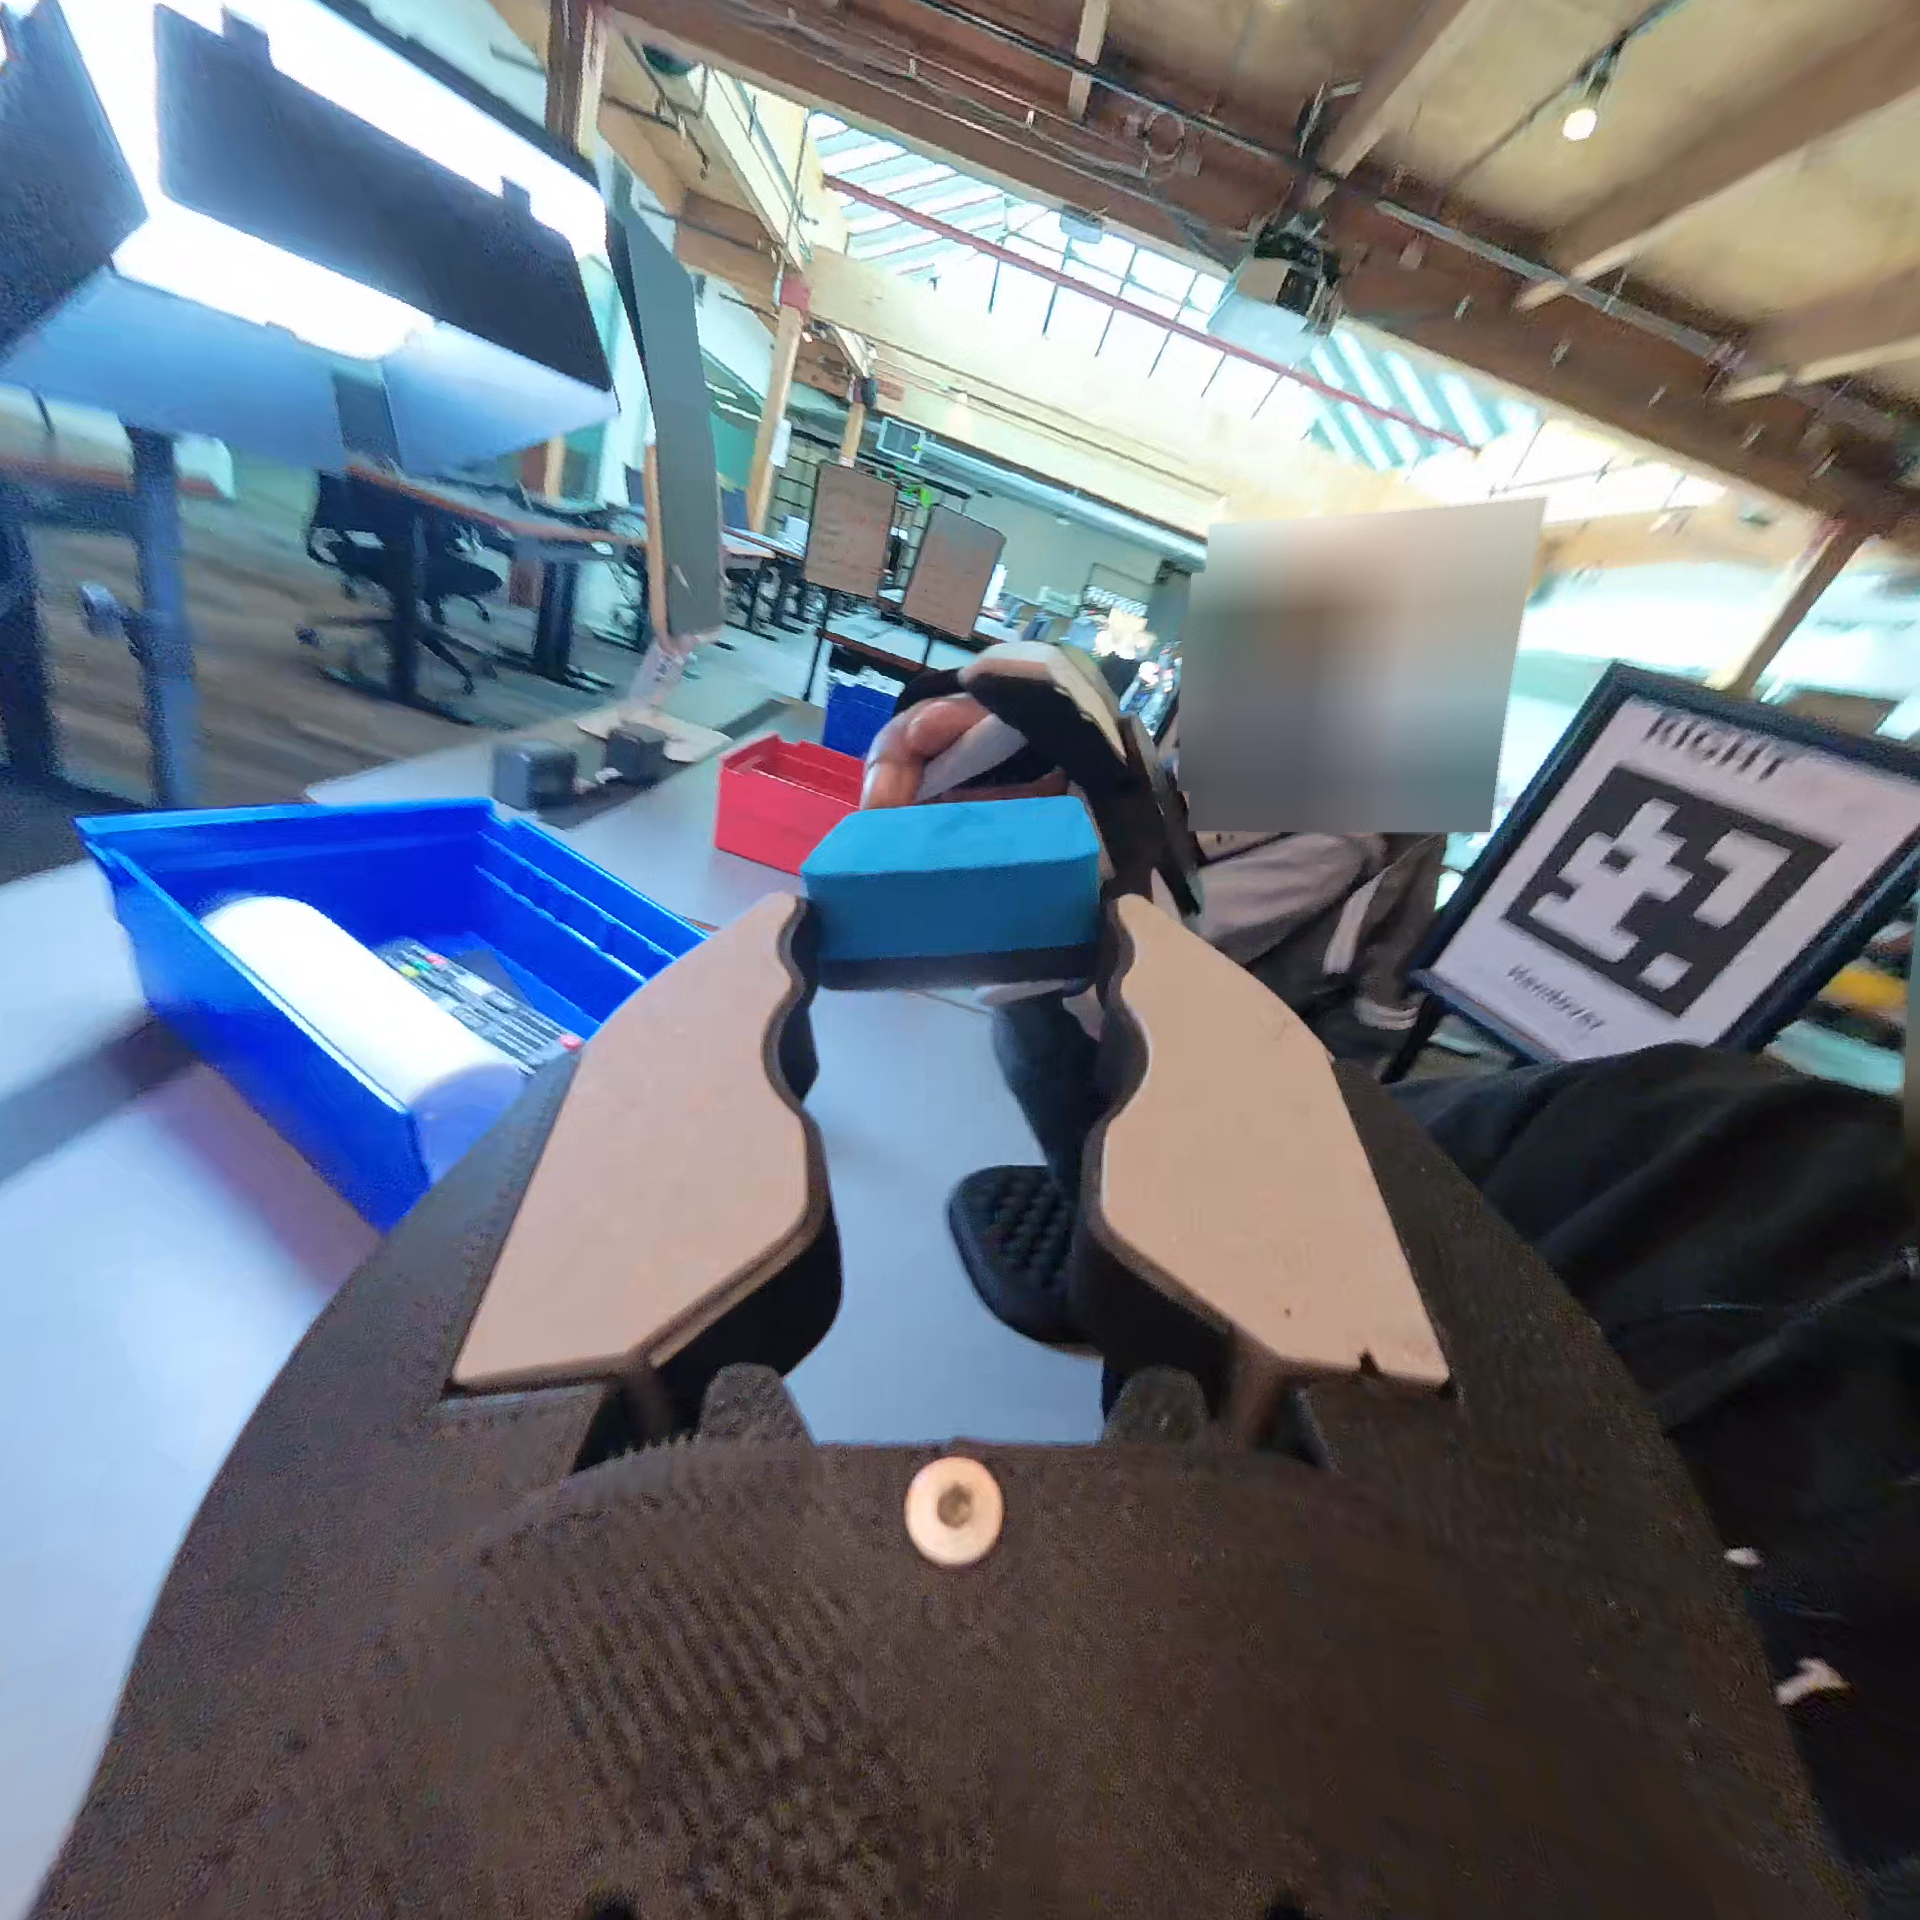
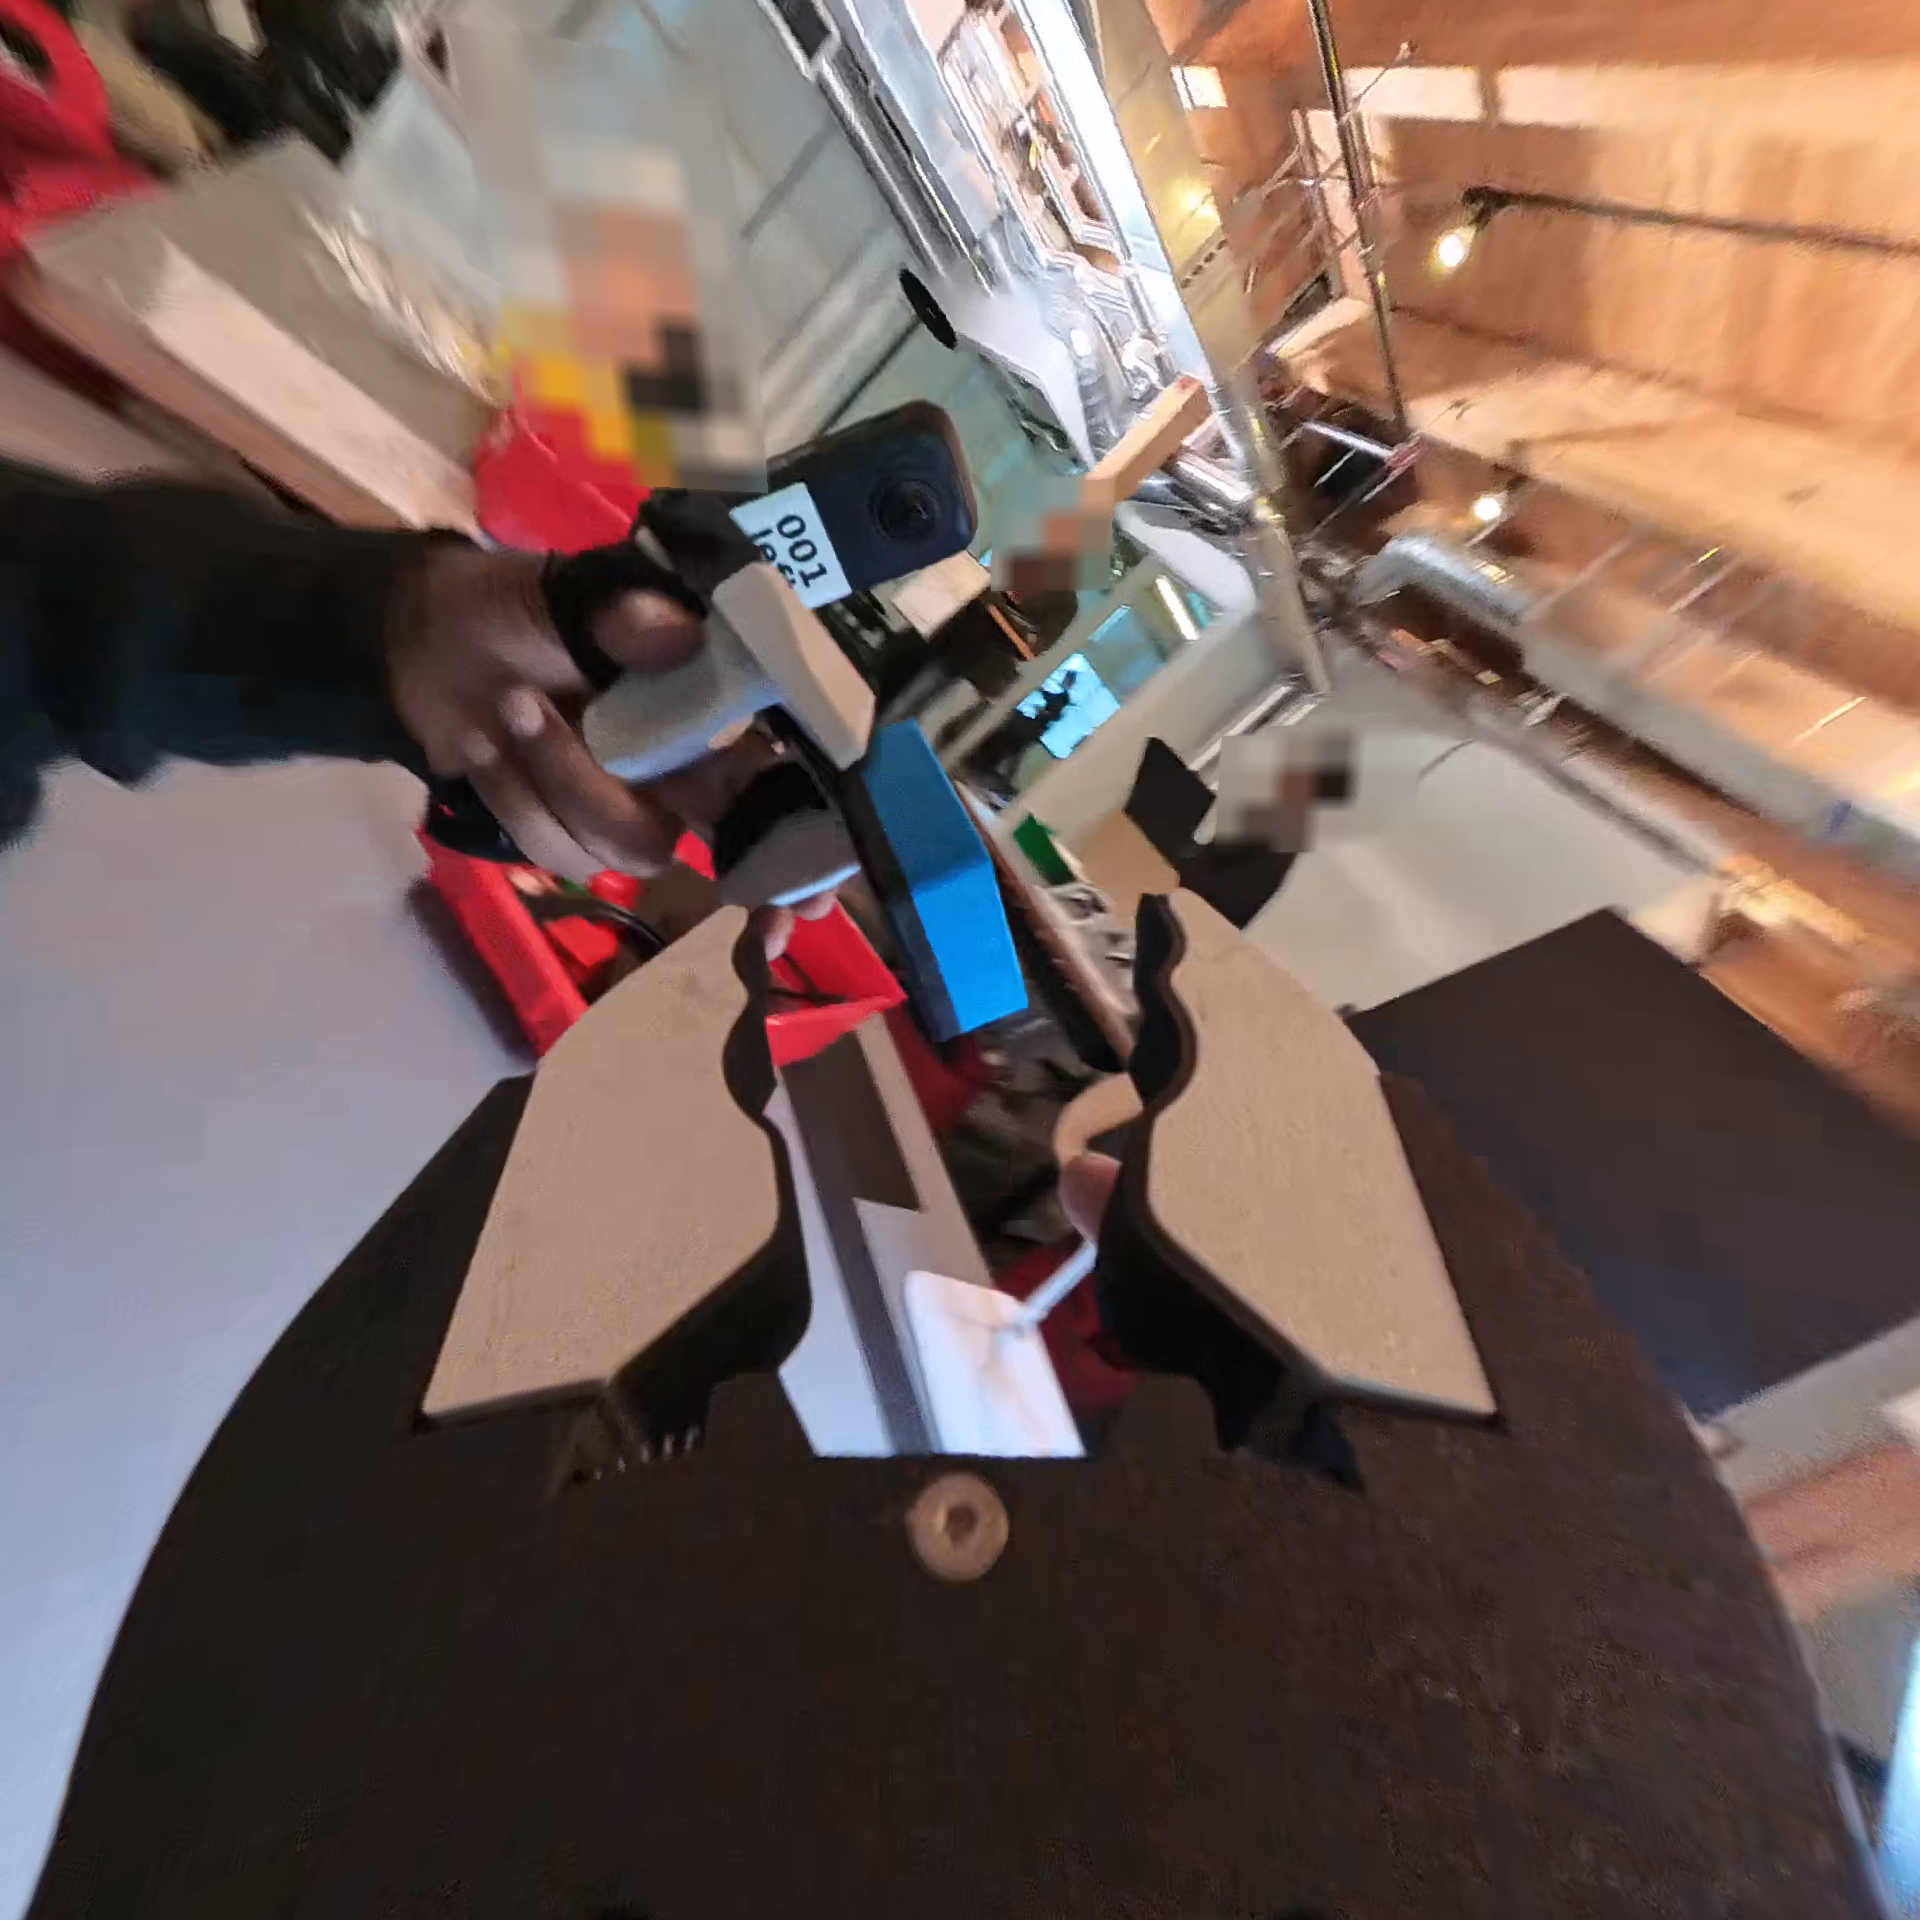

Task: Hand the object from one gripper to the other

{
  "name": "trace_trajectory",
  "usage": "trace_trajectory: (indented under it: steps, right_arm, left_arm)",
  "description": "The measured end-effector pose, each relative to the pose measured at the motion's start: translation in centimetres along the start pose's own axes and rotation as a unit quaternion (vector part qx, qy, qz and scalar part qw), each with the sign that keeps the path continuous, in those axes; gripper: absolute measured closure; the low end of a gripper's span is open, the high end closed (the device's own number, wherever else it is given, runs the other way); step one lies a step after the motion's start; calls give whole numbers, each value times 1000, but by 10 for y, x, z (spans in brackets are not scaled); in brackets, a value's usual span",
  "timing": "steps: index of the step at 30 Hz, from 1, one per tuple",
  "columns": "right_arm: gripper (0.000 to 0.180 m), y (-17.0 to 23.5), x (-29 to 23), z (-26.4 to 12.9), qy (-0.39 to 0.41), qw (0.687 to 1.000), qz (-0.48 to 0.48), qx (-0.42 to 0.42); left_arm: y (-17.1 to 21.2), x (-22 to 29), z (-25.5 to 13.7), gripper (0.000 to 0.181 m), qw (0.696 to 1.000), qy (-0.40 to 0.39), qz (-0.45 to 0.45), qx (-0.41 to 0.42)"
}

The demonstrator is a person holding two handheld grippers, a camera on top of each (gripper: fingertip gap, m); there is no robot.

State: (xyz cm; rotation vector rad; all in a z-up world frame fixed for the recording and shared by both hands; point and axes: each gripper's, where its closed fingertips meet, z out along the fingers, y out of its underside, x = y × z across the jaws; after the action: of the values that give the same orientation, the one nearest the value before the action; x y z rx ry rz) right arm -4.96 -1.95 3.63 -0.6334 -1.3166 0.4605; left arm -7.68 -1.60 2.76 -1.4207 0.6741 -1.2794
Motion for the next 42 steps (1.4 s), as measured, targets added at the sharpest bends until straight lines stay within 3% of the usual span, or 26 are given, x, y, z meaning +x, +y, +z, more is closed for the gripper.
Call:
trace_trajectory:
  steps: [4, 7, 8, 11, 13, 18, 22, 27, 29, 30, 33, 37, 42]
  right_arm:
    - [121, 8, -7, 5, 11, 996, -82, -33]
    - [155, 16, -12, 6, 2, 994, -98, -46]
    - [156, 16, -12, 6, -2, 995, -90, -40]
    - [157, 9, -11, 2, -22, 1000, -14, -13]
    - [157, 5, -5, -2, -46, 996, 82, 9]
    - [157, 7, -7, -9, -134, 956, 260, 24]
    - [157, 7, -21, -7, -191, 930, 314, 30]
    - [156, 13, -29, -2, -203, 925, 320, 11]
    - [151, 14, -21, 1, -166, 939, 302, 19]
    - [138, 13, -15, 2, -136, 952, 274, 22]
    - [121, 11, -12, 2, -80, 987, 139, 5]
    - [116, 19, -18, 7, -33, 997, -45, -59]
    - [125, 24, -21, 14, -13, 993, -95, -72]
  left_arm:
    - [9, -3, 4, 129, 998, 21, -64, -19]
    - [15, -1, 8, 129, 997, 23, -69, -35]
    - [15, 0, 8, 129, 997, 24, -62, -34]
    - [13, 7, 7, 127, 999, 27, 7, -34]
    - [6, 14, 3, 120, 995, 7, 100, -20]
    - [6, 17, -3, 125, 948, -83, 302, -57]
    - [16, 17, 3, 134, 953, -67, 287, -75]
    - [25, 15, 9, 158, 955, -57, 278, -90]
    - [20, 12, 8, 159, 965, -63, 243, -81]
    - [16, 11, 7, 159, 972, -60, 217, -71]
    - [10, 5, 2, 159, 992, -39, 110, -48]
    - [11, -3, -1, 159, 999, 1, -21, -39]
    - [17, 0, 2, 159, 997, 25, -53, -49]
